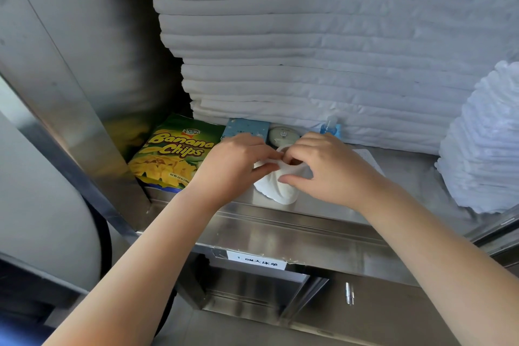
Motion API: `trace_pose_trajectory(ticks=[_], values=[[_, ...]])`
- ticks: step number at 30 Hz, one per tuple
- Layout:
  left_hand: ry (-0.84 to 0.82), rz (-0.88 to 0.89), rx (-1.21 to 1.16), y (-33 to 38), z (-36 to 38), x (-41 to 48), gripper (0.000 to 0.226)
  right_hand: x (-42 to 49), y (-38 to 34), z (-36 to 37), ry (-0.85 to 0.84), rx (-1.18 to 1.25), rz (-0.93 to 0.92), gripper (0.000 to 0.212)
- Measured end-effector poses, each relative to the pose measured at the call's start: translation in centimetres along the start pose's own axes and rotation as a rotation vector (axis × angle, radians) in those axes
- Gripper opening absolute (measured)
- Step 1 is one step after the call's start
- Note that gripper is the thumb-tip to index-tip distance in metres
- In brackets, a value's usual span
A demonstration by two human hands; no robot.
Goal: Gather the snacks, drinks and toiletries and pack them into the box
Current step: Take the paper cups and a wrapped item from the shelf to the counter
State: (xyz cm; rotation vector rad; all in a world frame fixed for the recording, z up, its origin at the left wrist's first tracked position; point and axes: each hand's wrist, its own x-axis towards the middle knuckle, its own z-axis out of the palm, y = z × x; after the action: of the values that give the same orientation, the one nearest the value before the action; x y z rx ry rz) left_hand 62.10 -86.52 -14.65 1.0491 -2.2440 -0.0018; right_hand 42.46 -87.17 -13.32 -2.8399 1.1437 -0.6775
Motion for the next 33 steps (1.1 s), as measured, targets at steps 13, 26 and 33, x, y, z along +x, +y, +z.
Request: trace_pose_trajectory(ticks=[13, 26, 33], values=[[-0.036, -0.046, -0.044, 0.2, 0.0, 0.2, 0.018, -0.1, 1.9, -0.4, -0.115, 0.122, 0.039, 0.004], [-0.053, 0.005, 0.018, -0.1, 0.0, 0.8, 0.013, -0.2, 1.6, 0.5, -0.007, 0.151, 0.036, 0.01], [-0.041, -0.033, -0.027, -0.2, 0.2, 1.0, 0.013, -0.4, 2.1, 0.9, 0.006, 0.209, 0.03, 0.007]])
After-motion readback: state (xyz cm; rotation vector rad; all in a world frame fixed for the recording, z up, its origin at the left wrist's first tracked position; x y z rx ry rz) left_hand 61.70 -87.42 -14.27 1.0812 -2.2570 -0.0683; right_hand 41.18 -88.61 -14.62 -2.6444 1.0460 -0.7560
